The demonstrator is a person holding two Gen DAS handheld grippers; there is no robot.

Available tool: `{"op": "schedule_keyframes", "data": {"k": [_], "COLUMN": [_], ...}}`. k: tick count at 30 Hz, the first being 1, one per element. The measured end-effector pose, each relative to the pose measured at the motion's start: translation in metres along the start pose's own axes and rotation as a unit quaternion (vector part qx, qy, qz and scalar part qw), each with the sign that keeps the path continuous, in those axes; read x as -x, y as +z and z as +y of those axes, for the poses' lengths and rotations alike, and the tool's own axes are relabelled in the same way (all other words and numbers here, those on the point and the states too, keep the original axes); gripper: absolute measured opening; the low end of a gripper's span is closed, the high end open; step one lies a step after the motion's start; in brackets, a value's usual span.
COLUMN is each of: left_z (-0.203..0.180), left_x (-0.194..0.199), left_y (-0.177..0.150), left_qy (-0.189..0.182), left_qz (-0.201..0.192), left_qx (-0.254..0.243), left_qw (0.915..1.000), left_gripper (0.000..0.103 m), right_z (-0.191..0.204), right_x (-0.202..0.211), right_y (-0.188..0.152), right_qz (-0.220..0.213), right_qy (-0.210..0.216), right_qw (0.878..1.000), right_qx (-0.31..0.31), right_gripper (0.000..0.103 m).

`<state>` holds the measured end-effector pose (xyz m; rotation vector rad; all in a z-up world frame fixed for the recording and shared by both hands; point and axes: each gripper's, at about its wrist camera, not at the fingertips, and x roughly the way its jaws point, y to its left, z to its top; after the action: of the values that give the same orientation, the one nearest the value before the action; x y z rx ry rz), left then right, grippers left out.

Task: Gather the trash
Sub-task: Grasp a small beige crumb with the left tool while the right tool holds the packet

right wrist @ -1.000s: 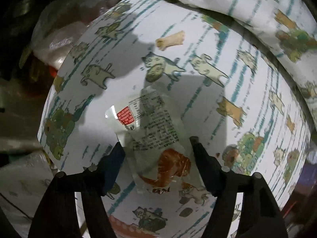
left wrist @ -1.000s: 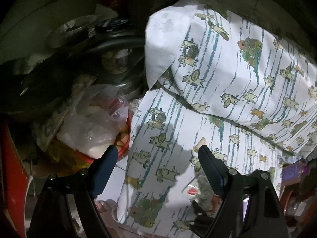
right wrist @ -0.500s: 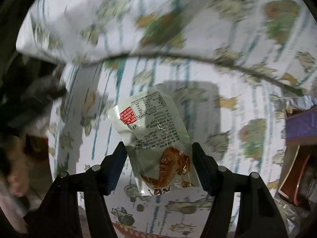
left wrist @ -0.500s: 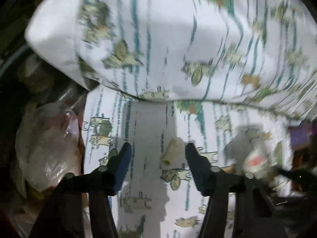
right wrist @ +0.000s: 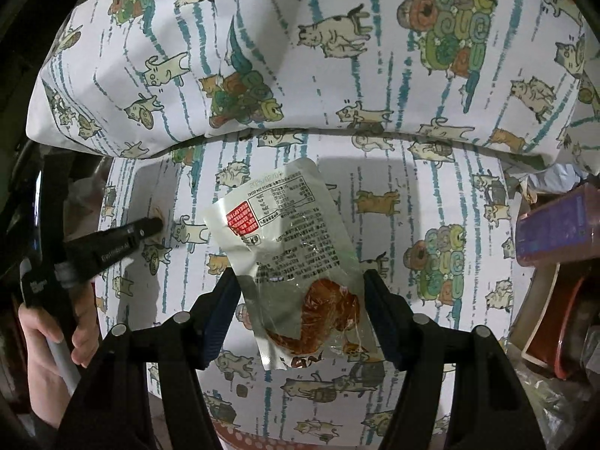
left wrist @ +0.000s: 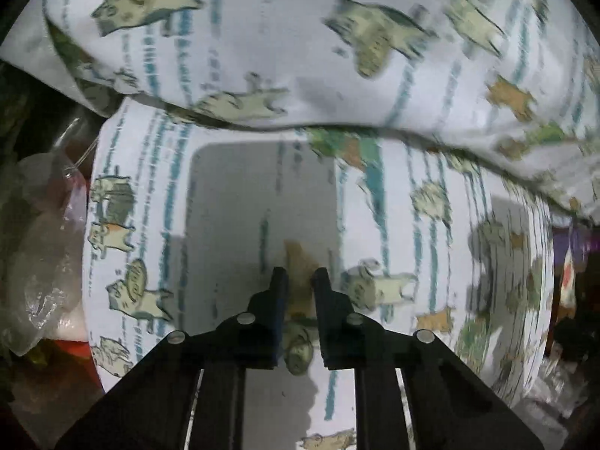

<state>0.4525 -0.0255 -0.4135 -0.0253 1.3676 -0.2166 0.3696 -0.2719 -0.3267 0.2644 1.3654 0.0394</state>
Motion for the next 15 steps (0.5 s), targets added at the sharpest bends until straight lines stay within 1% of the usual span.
{"op": "schedule_keyframes", "data": {"k": [3,6,9,11,13,14,15], "left_z": [-0.005,-0.011,-0.025,-0.033,-0.042,-0.052,-0.062], "left_x": [0.003,0.024,0.061,0.094,0.133,0.144,0.157], "left_y": [-0.008,-0.020,-0.037,-0.051,-0.063,-0.063,-0.060], "left_qy": [0.018,0.025,0.045,0.036,0.012,0.014,0.026], "left_qz": [0.000,-0.019,-0.057,-0.091,-0.131,-0.144,-0.164], "left_qx": [-0.007,-0.012,-0.034,-0.038,-0.037,-0.041,-0.048], "left_qw": [0.9998,0.9994,0.9968,0.9944,0.9907,0.9886,0.9850], "left_gripper": [0.014,0.013,0.013,0.013,0.013,0.013,0.013], "right_z": [0.001,0.001,0.003,0.005,0.008,0.010,0.013], "right_x": [0.002,0.006,0.011,0.014,0.019,0.023,0.031], "right_y": [-0.002,-0.005,-0.010,-0.012,-0.015,-0.016,-0.018], "right_qz": [-0.007,-0.016,-0.029,-0.039,-0.052,-0.062,-0.077], "right_qy": [-0.011,-0.017,-0.014,-0.012,-0.007,-0.004,0.000], "right_qw": [1.000,1.000,0.999,0.999,0.998,0.997,0.996], "right_qx": [0.004,0.011,0.020,0.026,0.032,0.036,0.042], "right_gripper": [0.065,0.065,0.065,0.065,0.065,0.065,0.065]}}
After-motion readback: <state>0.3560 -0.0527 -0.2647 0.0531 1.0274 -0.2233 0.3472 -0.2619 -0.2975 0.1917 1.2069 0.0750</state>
